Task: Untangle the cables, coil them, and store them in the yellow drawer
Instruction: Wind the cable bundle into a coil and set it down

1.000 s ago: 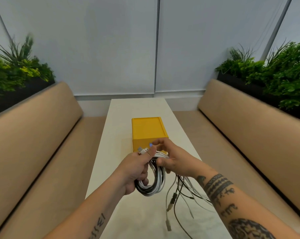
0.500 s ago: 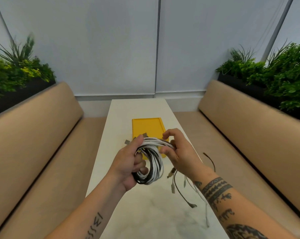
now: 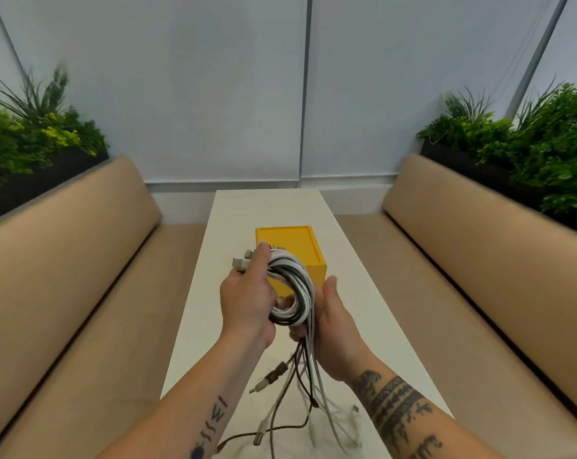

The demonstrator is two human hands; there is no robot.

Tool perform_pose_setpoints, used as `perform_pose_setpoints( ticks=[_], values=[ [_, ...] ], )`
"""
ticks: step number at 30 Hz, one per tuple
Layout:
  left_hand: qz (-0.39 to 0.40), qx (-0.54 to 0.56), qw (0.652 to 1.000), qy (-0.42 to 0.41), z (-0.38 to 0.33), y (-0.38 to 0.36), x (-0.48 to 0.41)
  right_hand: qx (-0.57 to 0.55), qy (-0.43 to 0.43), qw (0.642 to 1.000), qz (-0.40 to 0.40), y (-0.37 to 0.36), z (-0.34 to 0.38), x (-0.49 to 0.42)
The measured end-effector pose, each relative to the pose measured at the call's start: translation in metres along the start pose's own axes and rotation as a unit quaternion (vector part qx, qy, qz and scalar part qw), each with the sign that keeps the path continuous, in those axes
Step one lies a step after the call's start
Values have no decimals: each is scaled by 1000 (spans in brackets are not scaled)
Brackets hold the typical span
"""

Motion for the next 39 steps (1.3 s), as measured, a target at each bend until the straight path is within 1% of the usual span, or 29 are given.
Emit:
perform_pose_setpoints(
  ticks=[3, 5, 8, 10, 12, 16, 18, 20, 22, 23, 24, 25, 27, 28, 29, 30, 31, 32, 33, 34, 35, 36, 39],
  values=[
    [-59, -1, 998, -26, -1, 0, 1, 101, 60, 993, 1, -9, 2, 4],
    [-71, 0, 996, -46, 3, -2, 4, 135, 84, 987, -13, -16, 5, 4],
    [-62, -9, 995, -74, 11, -5, 10, 116, 59, 984, -119, -16, 4, -2],
    [-35, -5, 997, -72, 13, -8, 15, 138, 53, 978, -150, -10, 5, -7],
    [-8, -2, 999, -40, 13, -11, 15, 210, 53, 963, -158, 0, 11, -13],
    [71, 11, 995, 76, 14, 3, 5, 381, 64, 915, -120, 20, 33, -22],
    [92, 1, 987, 130, 12, 13, 1, 442, 50, 892, -82, 27, 39, -26],
    [99, -14, 978, 181, 6, 21, -2, 483, 33, 874, -48, 34, 44, -28],
    [87, -39, 971, 219, -4, 32, -10, 527, 26, 850, -17, 38, 47, -28],
    [80, -74, 967, 230, -9, 37, -15, 543, 29, 840, 2, 40, 49, -28],
    [78, -133, 961, 229, -14, 42, -21, 554, 36, 831, 22, 40, 51, -27],
    [89, -209, 951, 211, -19, 45, -25, 565, 42, 823, 44, 39, 53, -25],
    [129, -335, 925, 123, -27, 41, -28, 584, 42, 805, 90, 34, 55, -21],
    [163, -368, 912, 76, -31, 34, -26, 593, 37, 797, 111, 32, 54, -20],
    [205, -388, 898, 47, -35, 26, -22, 603, 34, 786, 131, 29, 53, -21],
    [246, -410, 877, 45, -36, 19, -18, 614, 36, 774, 150, 25, 52, -21],
    [281, -441, 850, 65, -34, 14, -15, 629, 38, 758, 168, 22, 50, -23],
    [309, -482, 815, 90, -30, 11, -13, 645, 40, 740, 186, 19, 49, -24],
    [324, -530, 776, 106, -25, 10, -11, 660, 44, 721, 205, 16, 49, -25],
    [331, -570, 745, 107, -21, 10, -10, 672, 42, 705, 221, 14, 49, -26],
    [328, -592, 729, 101, -18, 12, -9, 678, 36, 696, 234, 13, 50, -26],
    [325, -592, 731, 102, -15, 13, -9, 675, 29, 696, 242, 13, 51, -26],
    [326, -569, 749, 95, -9, 13, -8, 651, 24, 715, 253, 13, 57, -26]
  ],
)
Point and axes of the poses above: each hand's wrist, its own x-axis away from the middle knuckle, its own y-axis out of the back of the hand, z = x × y, the point moved 2 cm from there along -x, towards the middle knuckle, and after that the axes turned 13 degrees about x, right-handed, at the moved point
